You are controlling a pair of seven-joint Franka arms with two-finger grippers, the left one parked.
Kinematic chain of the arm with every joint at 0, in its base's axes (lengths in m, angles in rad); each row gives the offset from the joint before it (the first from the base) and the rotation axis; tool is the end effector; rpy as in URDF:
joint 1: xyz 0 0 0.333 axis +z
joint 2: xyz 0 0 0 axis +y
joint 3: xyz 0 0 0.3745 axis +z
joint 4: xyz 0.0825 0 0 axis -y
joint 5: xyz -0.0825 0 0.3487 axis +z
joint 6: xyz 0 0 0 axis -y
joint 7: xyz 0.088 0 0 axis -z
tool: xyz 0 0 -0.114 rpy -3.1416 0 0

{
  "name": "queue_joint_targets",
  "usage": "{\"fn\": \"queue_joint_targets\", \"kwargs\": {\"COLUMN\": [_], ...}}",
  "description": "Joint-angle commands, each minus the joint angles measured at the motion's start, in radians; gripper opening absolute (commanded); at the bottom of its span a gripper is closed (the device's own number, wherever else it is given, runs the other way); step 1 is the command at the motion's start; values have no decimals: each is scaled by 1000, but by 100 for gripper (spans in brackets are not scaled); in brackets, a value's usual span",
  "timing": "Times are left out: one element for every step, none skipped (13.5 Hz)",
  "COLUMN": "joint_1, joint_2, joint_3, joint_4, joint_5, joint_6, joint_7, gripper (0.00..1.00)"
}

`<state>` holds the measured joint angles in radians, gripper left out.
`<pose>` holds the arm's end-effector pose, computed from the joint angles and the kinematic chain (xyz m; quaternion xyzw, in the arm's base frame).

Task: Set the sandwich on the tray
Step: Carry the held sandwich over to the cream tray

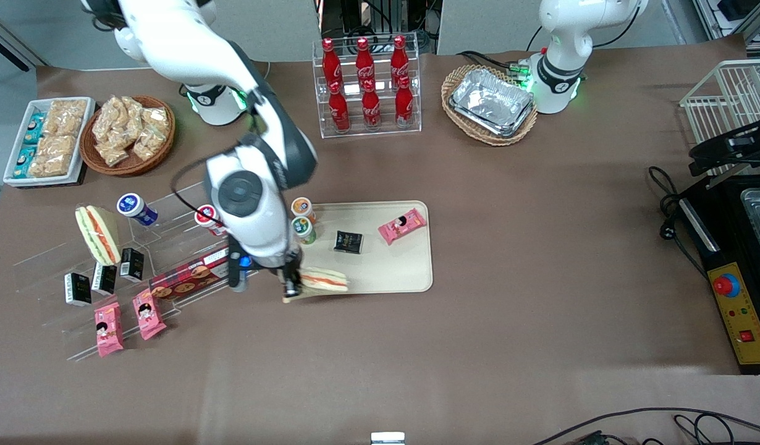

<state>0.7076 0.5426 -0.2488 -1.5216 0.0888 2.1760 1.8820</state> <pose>0.6173 0.3496 0.4238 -0.7544 0.6527 -0.0476 0.0498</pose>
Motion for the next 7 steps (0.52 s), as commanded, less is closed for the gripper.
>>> {"fn": "queue_joint_targets", "kwargs": {"joint_1": [61, 84, 114, 115, 115, 124, 124], "joint_2": [85, 103, 120, 129, 135, 134, 132], "joint_3": [-15, -14, -15, -15, -14, -14, -14], "joint_4": [17, 15, 14, 12, 9, -8, -12], "joint_5": [35, 49, 49, 49, 51, 52, 52], "joint_6": [106, 143, 168, 174, 176, 173, 163], "joint_7": [40, 48, 58, 71, 74, 77, 87], "gripper": [0, 0, 0, 0, 0, 0, 0]}}
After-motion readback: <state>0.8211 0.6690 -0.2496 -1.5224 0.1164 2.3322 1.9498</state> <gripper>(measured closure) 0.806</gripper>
